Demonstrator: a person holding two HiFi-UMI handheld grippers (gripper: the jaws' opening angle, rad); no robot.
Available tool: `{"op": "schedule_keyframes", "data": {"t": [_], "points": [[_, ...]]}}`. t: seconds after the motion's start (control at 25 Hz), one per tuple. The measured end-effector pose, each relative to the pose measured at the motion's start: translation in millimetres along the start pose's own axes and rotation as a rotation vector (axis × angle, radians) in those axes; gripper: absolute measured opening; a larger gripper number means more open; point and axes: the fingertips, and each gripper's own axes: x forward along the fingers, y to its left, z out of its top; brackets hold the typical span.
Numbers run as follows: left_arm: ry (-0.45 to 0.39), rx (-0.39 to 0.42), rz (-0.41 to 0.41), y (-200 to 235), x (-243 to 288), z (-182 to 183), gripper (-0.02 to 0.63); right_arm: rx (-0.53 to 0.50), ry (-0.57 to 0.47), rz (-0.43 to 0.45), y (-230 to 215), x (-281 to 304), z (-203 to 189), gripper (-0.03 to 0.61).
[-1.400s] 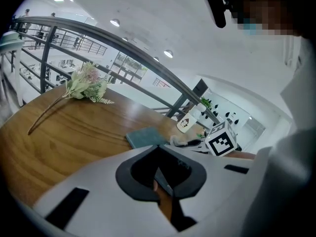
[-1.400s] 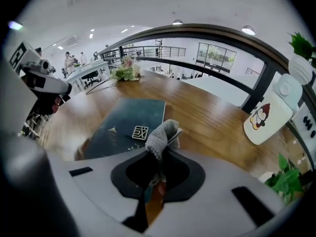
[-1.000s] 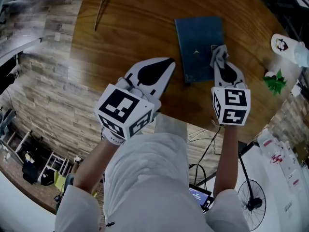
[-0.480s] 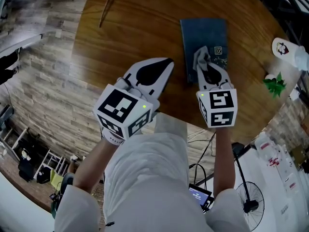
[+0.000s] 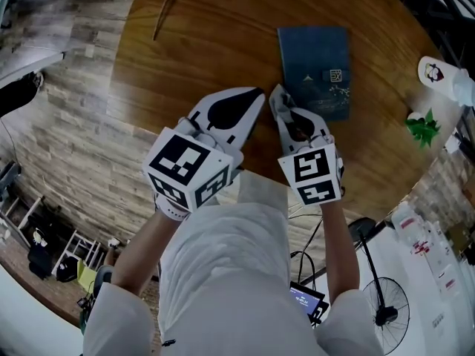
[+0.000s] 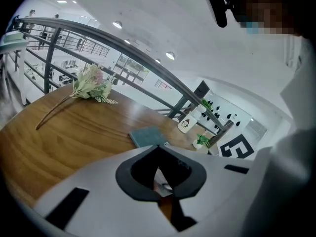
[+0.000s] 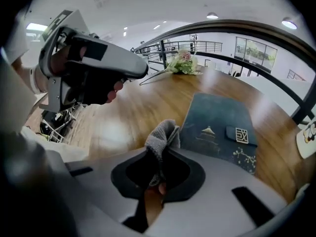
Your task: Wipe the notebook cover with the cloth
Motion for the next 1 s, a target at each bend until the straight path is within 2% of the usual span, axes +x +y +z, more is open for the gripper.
{"op": "schedule_keyframes", "data": {"t": [0.24, 0.44, 1.0], "points": [[0.012, 0.007, -0.02, -8.0, 4.3, -2.2, 0.018, 0.077, 0.002, 0.019, -4.9, -11.7, -12.5, 0.032], [0.026, 0.017, -0.03, -11.0, 10.3, -3.2, 0.018, 0.074, 0.01, 0.018, -16.2, -17.8, -17.7, 0.032], [0.07, 0.041, -0.064, -23.5, 30.9, -7.4, 0.018, 0.161, -0.008, -0.1, -81.0, -40.4, -40.4, 0.032]]}}
